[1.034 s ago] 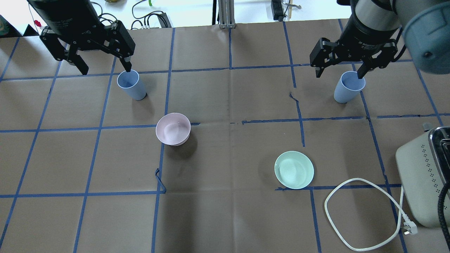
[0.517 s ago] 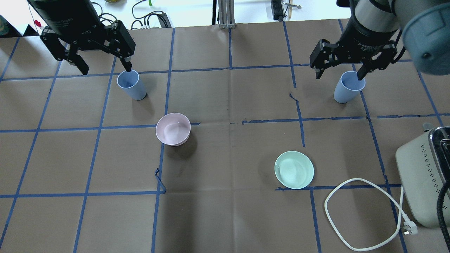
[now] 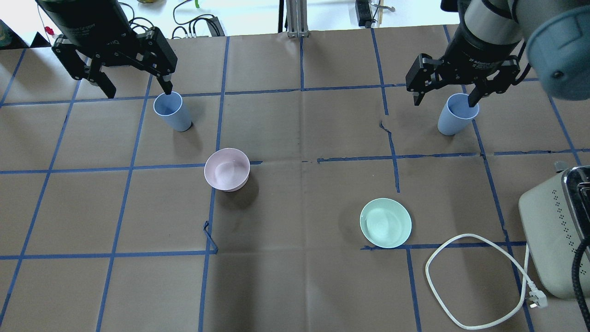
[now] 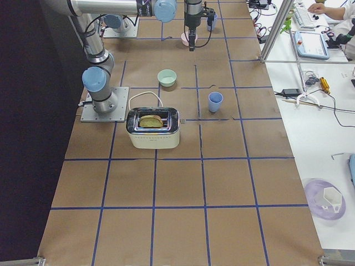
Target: Stack blue cups with both arms
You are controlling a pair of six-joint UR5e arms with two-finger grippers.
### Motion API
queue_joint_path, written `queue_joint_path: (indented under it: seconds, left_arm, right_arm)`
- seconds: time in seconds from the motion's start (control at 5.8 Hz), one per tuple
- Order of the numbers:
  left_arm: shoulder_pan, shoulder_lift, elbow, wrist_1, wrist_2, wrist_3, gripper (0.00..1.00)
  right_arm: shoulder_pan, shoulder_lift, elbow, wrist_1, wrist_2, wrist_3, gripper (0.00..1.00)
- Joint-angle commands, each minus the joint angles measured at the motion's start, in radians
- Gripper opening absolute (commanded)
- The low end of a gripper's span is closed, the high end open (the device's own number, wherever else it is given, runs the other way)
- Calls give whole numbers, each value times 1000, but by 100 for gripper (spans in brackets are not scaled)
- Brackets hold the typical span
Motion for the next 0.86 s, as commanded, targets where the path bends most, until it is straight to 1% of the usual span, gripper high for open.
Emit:
queue_joint_path:
  seconds: [0.0, 0.17, 0.34, 0.52, 0.69]
  left_arm:
    - [1, -21, -3, 2, 2, 19, 99]
    - [10, -85, -3, 89, 1, 25, 98]
    - [16, -163, 15, 154, 5, 34, 98]
    - [39, -218, -10, 286, 11, 78, 98]
    - [54, -284, -30, 391, 13, 89, 98]
  right_arm:
    - [0, -6, 3, 13, -3, 6, 100]
    - [-23, 4, 6, -6, 3, -8, 100]
    - [-128, 21, -4, -71, 6, -213, 100]
    - [-294, 86, -29, -128, 33, -425, 100]
    - [-348, 180, -126, -138, 72, -515, 100]
